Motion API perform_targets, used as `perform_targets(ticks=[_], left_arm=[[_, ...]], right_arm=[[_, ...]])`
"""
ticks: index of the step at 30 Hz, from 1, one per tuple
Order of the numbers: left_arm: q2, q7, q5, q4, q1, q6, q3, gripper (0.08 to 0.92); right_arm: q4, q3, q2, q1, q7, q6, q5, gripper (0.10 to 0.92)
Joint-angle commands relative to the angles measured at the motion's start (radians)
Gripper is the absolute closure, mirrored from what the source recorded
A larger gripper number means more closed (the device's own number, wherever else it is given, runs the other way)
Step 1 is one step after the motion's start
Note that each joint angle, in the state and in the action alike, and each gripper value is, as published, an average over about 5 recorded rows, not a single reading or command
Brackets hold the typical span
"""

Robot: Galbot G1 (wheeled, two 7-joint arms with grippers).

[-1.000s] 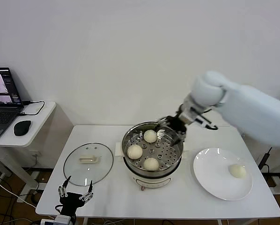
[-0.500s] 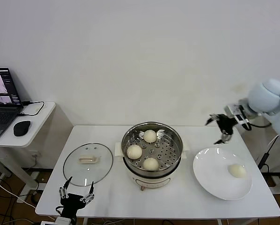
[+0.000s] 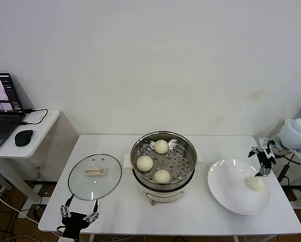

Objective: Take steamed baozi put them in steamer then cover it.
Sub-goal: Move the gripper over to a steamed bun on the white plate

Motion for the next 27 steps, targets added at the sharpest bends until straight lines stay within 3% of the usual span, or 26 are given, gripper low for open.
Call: perform_targets(ticks=[1, 27], left_arm=[[-0.004, 0.0, 0.006, 0.006, 0.003, 0.0, 0.003, 0.177], [-0.001, -0.004, 0.0, 0.049, -0.018, 0.0, -0.008, 0.177]], right_arm=[[-0.186, 0.107, 0.094, -0.145, -0.003, 0.136, -0.121, 0.203], [-0.281, 0.106, 0.16, -0.14, 0.055, 0.158, -0.215, 0.202]])
